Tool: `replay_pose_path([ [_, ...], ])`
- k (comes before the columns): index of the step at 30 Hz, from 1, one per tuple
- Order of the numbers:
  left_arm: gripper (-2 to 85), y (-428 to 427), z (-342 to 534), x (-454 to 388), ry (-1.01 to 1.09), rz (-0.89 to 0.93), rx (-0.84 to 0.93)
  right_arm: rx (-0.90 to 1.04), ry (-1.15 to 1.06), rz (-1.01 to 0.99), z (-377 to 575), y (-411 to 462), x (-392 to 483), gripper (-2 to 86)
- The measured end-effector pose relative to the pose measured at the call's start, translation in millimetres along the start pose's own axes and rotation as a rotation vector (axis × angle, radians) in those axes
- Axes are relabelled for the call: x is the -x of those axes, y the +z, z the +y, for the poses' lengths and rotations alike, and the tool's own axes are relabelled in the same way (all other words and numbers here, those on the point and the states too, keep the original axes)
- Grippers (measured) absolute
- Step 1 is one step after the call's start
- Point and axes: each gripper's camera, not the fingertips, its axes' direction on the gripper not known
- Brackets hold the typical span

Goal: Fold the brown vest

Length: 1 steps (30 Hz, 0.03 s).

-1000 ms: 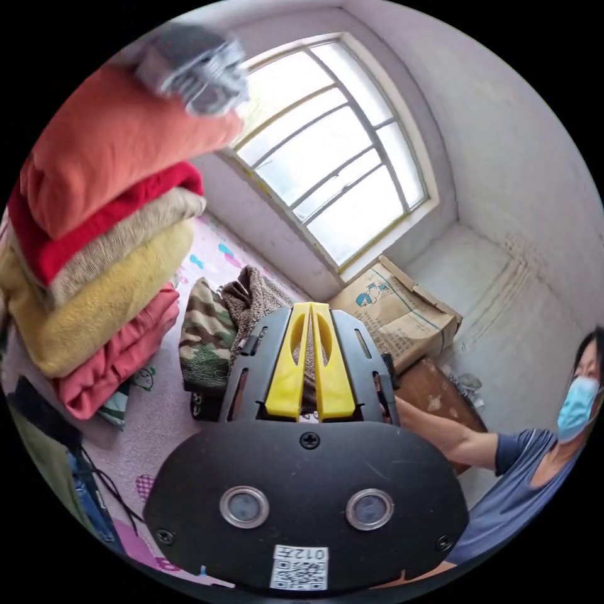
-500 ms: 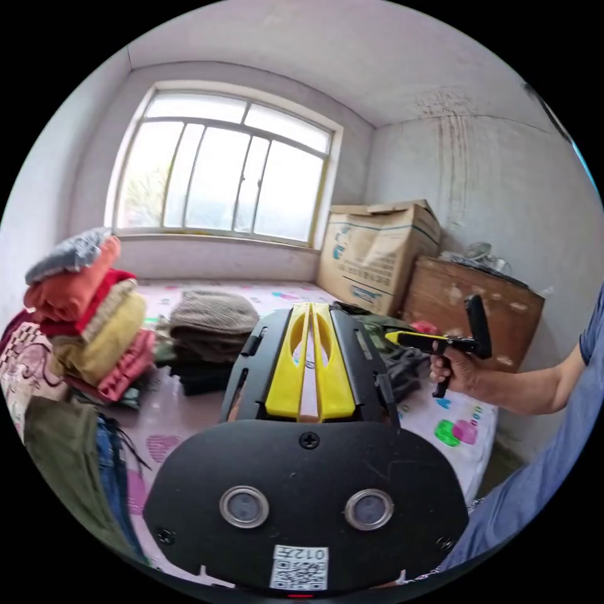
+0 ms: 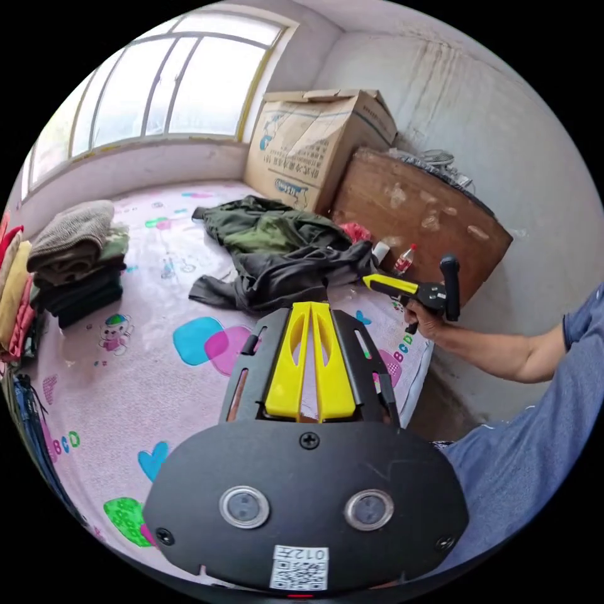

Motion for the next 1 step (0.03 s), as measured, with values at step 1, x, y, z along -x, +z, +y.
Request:
replay_pose_path([
  [1, 0.3, 25.3, -4.4, -5.5, -0.041, 0.008, 0.032, -0.006, -0.034, 0.023, -1.9, 6.1, -11.8, 0.7],
])
